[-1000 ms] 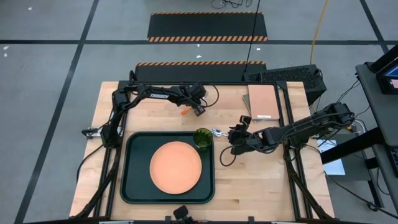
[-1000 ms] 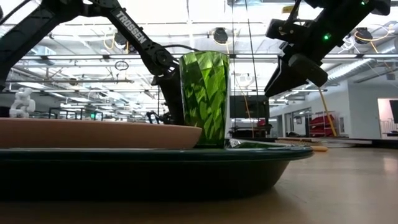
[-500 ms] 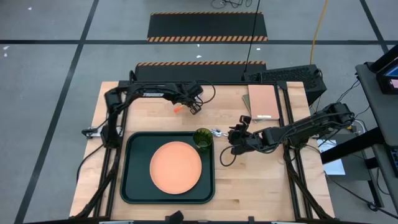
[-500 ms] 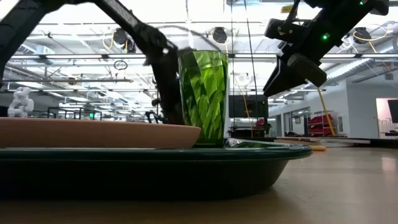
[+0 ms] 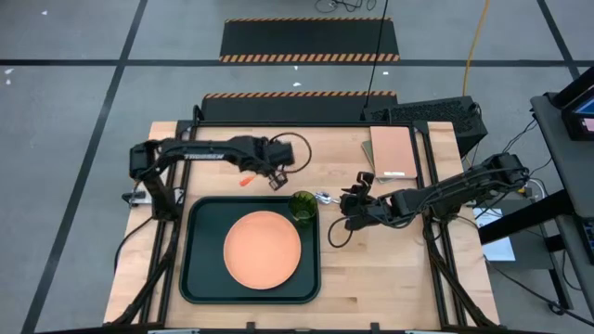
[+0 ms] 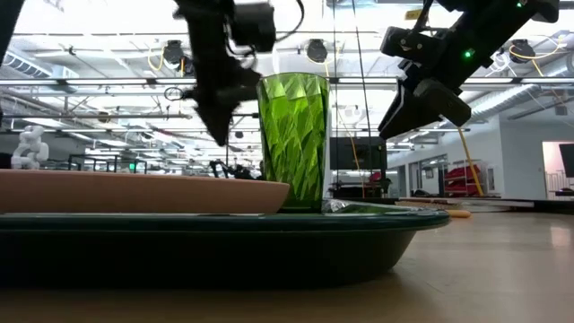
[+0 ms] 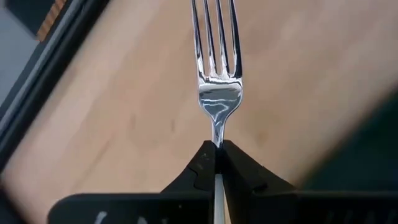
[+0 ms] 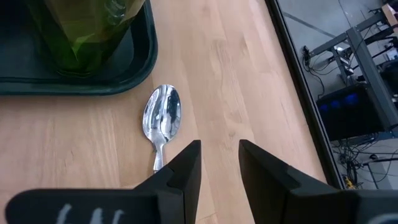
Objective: Pick and place plate/cup/fork/spoon on tray
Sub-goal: Put the orange fork on the black serving tray beside the light orange plate
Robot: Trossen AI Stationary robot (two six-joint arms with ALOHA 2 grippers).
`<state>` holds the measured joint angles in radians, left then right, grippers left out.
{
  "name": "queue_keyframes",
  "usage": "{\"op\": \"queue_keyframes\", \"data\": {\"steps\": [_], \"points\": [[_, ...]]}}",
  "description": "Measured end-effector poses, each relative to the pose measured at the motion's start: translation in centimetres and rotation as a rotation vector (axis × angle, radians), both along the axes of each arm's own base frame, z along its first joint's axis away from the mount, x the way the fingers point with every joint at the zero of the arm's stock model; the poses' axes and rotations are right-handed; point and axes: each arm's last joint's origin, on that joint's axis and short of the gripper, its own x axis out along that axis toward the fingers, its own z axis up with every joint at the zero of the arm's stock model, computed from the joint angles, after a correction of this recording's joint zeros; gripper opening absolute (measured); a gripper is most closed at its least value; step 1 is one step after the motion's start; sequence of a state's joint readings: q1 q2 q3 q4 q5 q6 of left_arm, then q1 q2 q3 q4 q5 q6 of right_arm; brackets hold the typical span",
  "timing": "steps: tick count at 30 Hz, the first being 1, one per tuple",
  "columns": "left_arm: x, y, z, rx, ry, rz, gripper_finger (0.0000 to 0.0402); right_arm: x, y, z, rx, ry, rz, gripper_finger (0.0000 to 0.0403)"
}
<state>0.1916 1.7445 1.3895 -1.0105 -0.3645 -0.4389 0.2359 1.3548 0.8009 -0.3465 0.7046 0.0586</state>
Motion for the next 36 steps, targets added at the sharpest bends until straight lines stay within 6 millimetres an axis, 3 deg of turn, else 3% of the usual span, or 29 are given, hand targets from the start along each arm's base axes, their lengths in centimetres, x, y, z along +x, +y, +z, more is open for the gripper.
{"op": "queue_keyframes", "data": {"steps": [6,16,25,36], "points": [[-2.4,-6.0,1.7,-0.008,0.050,0.114,0.0010,0.3,0.0,0.2,-0.025,-0.008,0.036,0.0102],[-5.5,-14.6,1.7,-0.012,0.091,0.346,0.0010,1.1,0.3,0.9,-0.054,-0.069,0.099,0.0102],[-8.5,-19.8,1.3,0.014,0.011,0.560,0.0012,1.2,0.6,0.8,0.003,-0.049,0.184,0.0102],[-11.7,-23.3,-3.8,-0.066,-0.030,0.729,0.0014,1.1,0.8,0.6,0.075,-0.021,0.263,0.0102]]}}
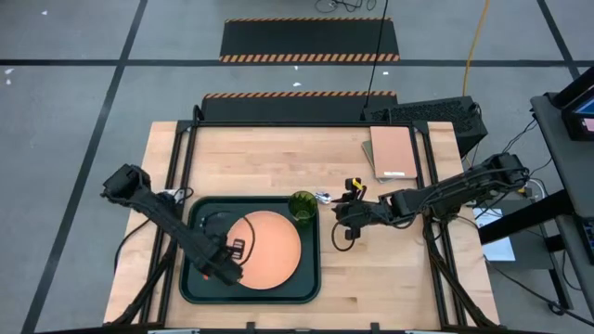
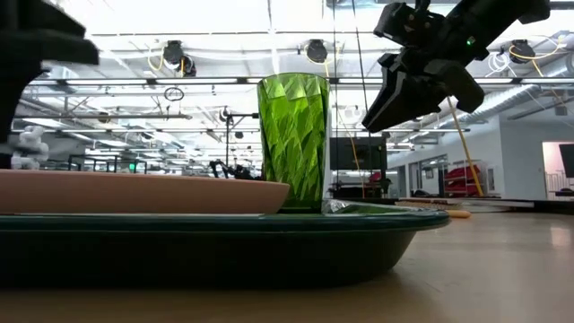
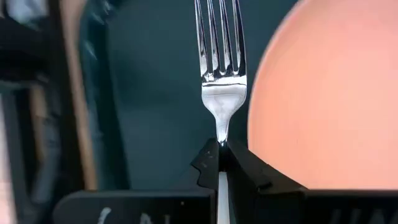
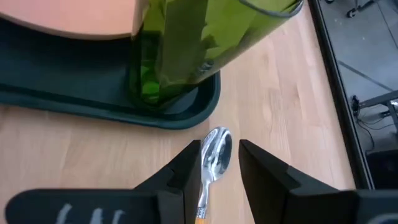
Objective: Pick and place plate/cup/fork/spoon on tray
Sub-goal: Put the orange fork on the black serving tray beside the light orange plate
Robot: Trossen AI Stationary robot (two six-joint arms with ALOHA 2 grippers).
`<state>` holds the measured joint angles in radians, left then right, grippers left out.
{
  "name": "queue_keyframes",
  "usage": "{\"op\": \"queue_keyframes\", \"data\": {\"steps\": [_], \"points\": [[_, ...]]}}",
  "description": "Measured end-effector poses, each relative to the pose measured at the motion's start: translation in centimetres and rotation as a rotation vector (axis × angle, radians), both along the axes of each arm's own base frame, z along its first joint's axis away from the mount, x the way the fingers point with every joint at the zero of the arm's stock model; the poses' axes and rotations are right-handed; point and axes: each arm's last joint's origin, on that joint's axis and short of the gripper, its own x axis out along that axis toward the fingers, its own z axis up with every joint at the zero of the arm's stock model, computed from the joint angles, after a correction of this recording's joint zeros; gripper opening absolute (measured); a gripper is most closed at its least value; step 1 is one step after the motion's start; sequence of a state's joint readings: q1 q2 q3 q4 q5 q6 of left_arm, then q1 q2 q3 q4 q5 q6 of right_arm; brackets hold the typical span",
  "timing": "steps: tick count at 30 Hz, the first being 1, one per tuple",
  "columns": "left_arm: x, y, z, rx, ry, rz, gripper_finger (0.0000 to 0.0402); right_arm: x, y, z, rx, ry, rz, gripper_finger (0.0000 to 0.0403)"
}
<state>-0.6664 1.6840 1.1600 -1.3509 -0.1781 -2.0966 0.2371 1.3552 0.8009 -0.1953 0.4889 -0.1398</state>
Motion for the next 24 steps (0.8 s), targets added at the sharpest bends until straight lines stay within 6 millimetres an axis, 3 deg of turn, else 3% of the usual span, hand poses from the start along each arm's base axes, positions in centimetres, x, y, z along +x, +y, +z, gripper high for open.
{"op": "queue_keyframes", "data": {"steps": [4,24], "points": [[-0.6,-0.1,-1.6,-0.015,-0.011,0.020,0.0016,0.0,0.0,0.0,0.014,0.008,0.014,0.0102],[-1.6,0.9,-5.6,-0.011,-0.092,0.081,0.0019,0.0,0.1,0.0,0.006,0.011,0.022,0.0102]]}}
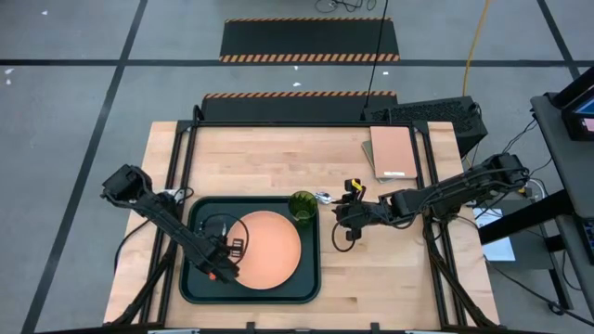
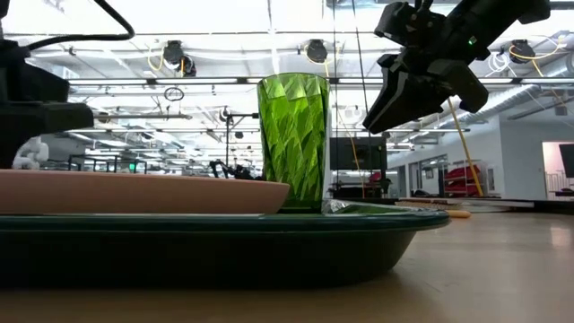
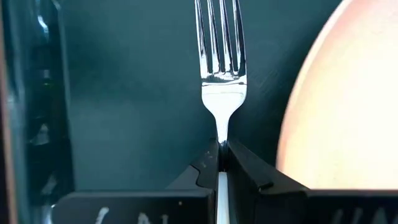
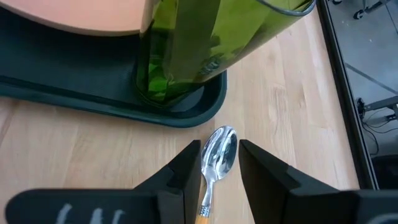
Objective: Pick and place plate/cup/fork/spoon on tray
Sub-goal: Put the orange fork on the black serving tray beside the light orange plate, then put the light orange spoon on the black serving tray beside the orange fork
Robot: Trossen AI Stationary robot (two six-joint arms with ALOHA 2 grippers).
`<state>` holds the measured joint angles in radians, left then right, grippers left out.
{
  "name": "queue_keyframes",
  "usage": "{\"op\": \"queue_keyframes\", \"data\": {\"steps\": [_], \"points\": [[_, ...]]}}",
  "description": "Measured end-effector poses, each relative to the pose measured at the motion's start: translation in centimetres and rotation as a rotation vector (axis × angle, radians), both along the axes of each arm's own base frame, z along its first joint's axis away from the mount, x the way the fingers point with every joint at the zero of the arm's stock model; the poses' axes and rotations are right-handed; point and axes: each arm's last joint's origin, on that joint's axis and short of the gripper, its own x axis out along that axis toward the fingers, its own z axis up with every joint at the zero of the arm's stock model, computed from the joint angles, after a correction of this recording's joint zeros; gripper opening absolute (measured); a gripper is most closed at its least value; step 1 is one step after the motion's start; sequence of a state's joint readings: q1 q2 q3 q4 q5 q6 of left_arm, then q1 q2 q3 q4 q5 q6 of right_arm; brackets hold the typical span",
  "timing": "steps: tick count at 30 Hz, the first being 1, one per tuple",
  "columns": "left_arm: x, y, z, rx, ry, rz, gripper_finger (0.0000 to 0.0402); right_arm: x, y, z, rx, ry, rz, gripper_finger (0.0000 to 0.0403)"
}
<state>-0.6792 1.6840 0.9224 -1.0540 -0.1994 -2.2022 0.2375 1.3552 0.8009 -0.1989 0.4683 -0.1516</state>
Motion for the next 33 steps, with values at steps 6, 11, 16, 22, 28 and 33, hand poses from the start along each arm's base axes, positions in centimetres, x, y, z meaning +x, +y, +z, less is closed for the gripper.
{"op": "queue_keyframes", "data": {"steps": [6,11,16,22,28,33], "points": [[-0.08,0.15,-0.24,0.021,-0.028,0.038,0.0019,0.00,-0.01,0.00,0.000,-0.001,-0.001,0.0102],[-0.04,0.16,-0.23,0.030,-0.048,0.069,0.0019,0.00,0.00,0.00,0.000,-0.001,-0.001,0.0102],[-0.04,0.16,-0.23,0.030,-0.049,0.071,0.0020,0.00,0.00,0.00,0.001,-0.001,-0.001,0.0102],[0.00,0.13,-0.25,0.027,-0.056,0.079,0.0041,0.00,-0.01,0.00,0.001,-0.001,-0.001,0.0102],[0.01,0.12,-0.25,0.026,-0.063,0.097,0.0090,0.00,0.00,0.00,0.001,0.000,0.000,0.0102],[-0.04,0.16,-0.22,0.032,-0.055,0.091,0.0107,0.00,0.00,0.00,0.002,-0.001,0.000,0.0102]]}}
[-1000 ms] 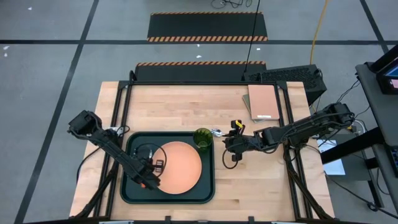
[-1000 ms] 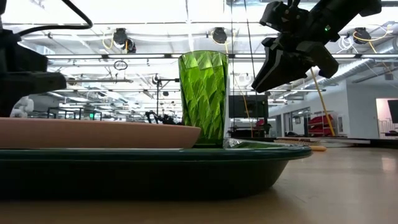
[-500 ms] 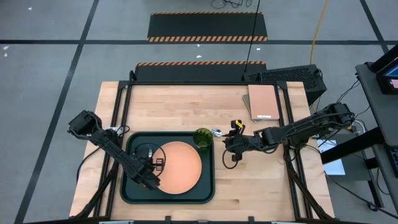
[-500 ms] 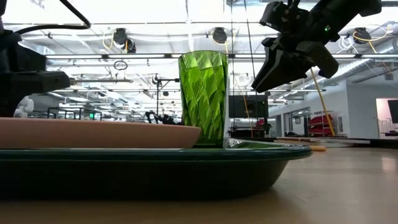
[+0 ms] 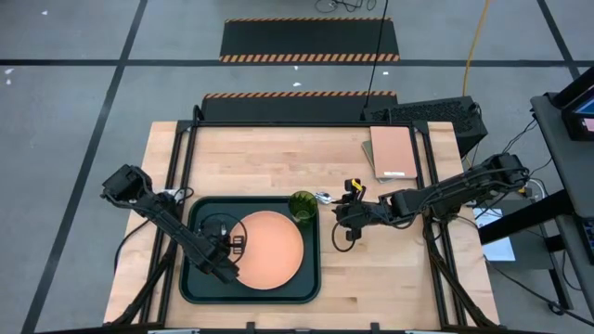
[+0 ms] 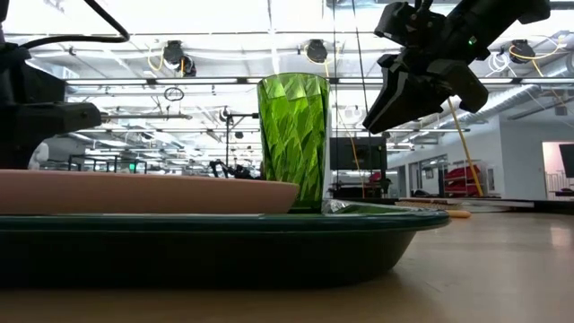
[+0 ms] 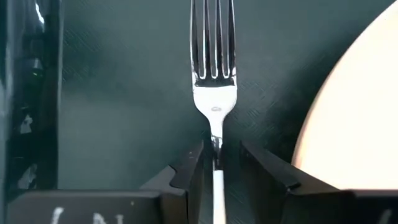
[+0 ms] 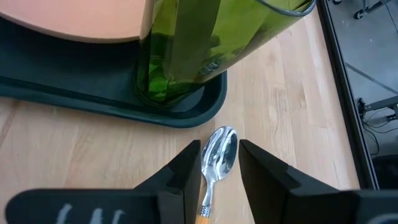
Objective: Pick and place plate/cup/fork/spoon on tray
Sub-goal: Put the light orange spoon on the black serving tray beside the orange fork
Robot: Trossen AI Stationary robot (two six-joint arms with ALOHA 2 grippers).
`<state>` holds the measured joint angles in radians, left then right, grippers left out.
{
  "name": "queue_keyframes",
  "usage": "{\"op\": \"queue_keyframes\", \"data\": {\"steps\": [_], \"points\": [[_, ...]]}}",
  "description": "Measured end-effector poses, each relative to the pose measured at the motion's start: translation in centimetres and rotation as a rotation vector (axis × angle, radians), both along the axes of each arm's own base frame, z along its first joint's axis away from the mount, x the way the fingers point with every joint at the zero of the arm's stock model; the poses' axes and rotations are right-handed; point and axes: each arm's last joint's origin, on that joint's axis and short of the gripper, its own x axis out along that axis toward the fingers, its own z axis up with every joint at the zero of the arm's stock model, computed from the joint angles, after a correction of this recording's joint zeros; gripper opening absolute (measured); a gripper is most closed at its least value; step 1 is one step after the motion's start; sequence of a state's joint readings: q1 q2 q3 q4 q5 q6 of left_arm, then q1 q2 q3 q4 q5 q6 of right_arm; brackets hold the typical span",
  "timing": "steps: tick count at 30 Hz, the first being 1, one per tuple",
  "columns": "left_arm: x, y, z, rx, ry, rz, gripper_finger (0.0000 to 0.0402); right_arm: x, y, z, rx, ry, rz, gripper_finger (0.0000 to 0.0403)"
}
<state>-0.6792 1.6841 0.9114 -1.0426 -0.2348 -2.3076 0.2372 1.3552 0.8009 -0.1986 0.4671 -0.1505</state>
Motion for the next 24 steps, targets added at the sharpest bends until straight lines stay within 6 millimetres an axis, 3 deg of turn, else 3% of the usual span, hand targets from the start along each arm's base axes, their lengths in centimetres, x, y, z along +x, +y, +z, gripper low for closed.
{"op": "queue_keyframes", "data": {"steps": [6,12,18,24], "points": [[0.1,-0.1,1.1,0.017,0.035,-0.033,0.0108,0.0,0.0,0.0,0.005,-0.002,-0.004,0.0102],[-0.1,0.2,4.5,0.066,0.068,-0.083,0.0108,-0.1,0.0,-0.1,0.040,-0.008,-0.040,0.0102],[0.6,0.4,7.6,0.233,-0.025,-0.251,0.0108,-0.4,-0.1,-0.4,0.105,0.005,-0.119,0.0104],[1.5,0.4,8.6,0.329,-0.058,-0.412,0.0108,-1.1,-0.3,-0.9,0.155,0.056,-0.209,0.0118]]}}
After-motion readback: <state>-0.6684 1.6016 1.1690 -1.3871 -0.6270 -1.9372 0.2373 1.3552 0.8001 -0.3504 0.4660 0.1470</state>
